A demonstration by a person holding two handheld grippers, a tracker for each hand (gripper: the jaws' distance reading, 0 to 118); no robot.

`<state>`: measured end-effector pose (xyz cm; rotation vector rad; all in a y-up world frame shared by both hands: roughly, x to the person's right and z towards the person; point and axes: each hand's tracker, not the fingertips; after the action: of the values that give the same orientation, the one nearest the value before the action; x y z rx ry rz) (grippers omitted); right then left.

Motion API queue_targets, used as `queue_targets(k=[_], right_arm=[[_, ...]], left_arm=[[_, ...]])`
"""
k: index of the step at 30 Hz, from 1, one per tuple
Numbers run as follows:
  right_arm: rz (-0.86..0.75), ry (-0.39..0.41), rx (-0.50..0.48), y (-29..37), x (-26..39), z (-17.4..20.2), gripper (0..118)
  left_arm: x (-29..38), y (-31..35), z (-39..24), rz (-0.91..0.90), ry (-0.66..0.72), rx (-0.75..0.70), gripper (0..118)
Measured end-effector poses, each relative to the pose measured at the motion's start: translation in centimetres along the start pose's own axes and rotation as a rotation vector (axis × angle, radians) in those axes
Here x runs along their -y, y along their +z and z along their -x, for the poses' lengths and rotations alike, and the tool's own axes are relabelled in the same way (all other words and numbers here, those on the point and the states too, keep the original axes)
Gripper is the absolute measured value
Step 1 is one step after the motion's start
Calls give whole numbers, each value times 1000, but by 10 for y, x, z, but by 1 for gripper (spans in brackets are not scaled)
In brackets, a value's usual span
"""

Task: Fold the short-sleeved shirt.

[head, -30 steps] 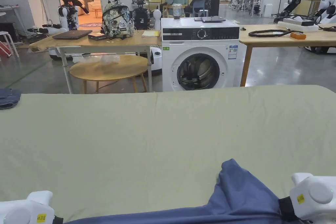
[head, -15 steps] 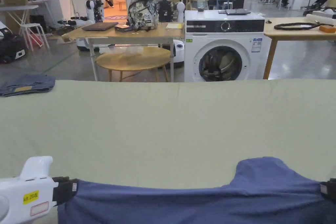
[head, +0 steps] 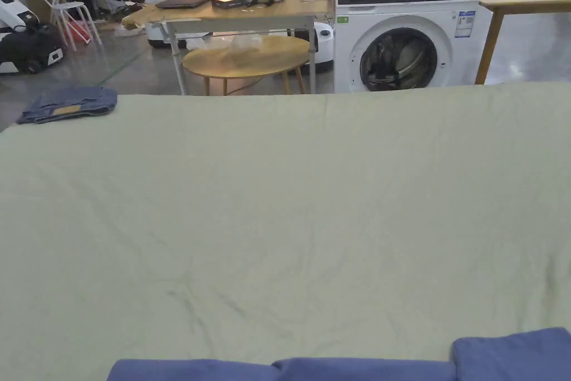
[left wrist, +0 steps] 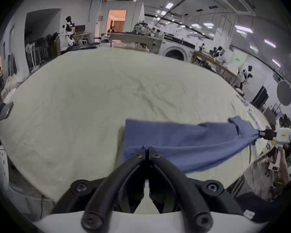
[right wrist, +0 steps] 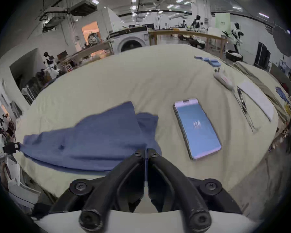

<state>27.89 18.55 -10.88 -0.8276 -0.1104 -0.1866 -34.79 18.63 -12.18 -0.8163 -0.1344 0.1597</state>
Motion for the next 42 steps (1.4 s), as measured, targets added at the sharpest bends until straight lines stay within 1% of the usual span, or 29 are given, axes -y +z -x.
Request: queue_targets(k=[3,4,5,6,7,8,9,11,12,15,17,19,20,21,22,23,24,25,27,30,32,34,35,36,37,38,39,41,42], right_arm=[[20,24,26,-12,13,4,1],[22,31,32,-16,15,4,4],[19,38,40,-19,17,5,17],[15,47,50,-21,19,7,37],[10,57,70,-21,20,8,52],[0,60,84,-19,20,7,53],[-15,60,78,-15,20,7,53],[-90,39,40,0,14,11,53],[-146,46,32,10,10,16,53],[-285,110,-8,35,-18,41,53],[-353,151,-38,47,-37,60,53],[-393,172,-78,50,-52,79,53],[-414,179,-111,51,-58,86,52],[-433,195,-142,49,-62,95,48],[-439,215,-142,45,-65,102,39],[-448,238,-120,42,-67,111,20],[-469,243,-95,37,-67,116,5],[-461,241,-98,34,-67,121,0],[-433,246,-157,29,-67,123,0],[-425,255,-139,21,-64,126,0],[-418,241,-144,21,-65,126,0],[-411,217,-161,20,-63,120,0],[-411,210,-167,20,-61,116,0],[-405,208,-173,22,-60,116,0],[-398,211,-175,22,-58,113,0],[-394,214,-174,22,-55,109,0],[-385,221,-174,22,-52,105,0],[-363,225,-162,21,-48,102,0],[-354,219,-157,20,-44,98,0]], left_arm=[[11,-13,4,40,-3,-13,0],[13,-16,5,37,3,-13,0],[18,-20,11,29,7,-10,0],[19,-22,12,20,5,-5,8],[18,-23,13,21,4,-4,25],[18,-21,13,-4,13,-12,43],[18,-14,11,-38,21,-29,48],[10,0,6,-123,4,-22,48],[3,10,0,-170,-12,-20,48],[-26,35,-21,-288,-85,3,48],[-47,47,-40,-373,-117,-5,48],[-64,54,-56,-432,-137,18,48],[-71,54,-63,-453,-147,33,48],[-76,53,-67,-471,-154,57,47],[-79,51,-72,-475,-154,71,38],[-83,48,-76,-467,-145,81,11],[-86,45,-80,-461,-135,85,0],[-85,44,-84,-474,-127,77,0],[-87,42,-85,-474,-111,104,0],[-90,42,-80,-466,-78,105,0],[-92,42,-71,-439,-49,113,0],[-89,42,-59,-423,-3,189,0],[-88,41,-49,-406,26,227,1],[-87,39,-38,-362,53,250,18],[-85,38,-29,-315,81,263,39],[-82,35,-17,-278,104,263,56],[-76,33,-5,-238,118,243,61],[-64,28,17,-181,144,227,63],[-57,23,31,-145,177,252,63]])
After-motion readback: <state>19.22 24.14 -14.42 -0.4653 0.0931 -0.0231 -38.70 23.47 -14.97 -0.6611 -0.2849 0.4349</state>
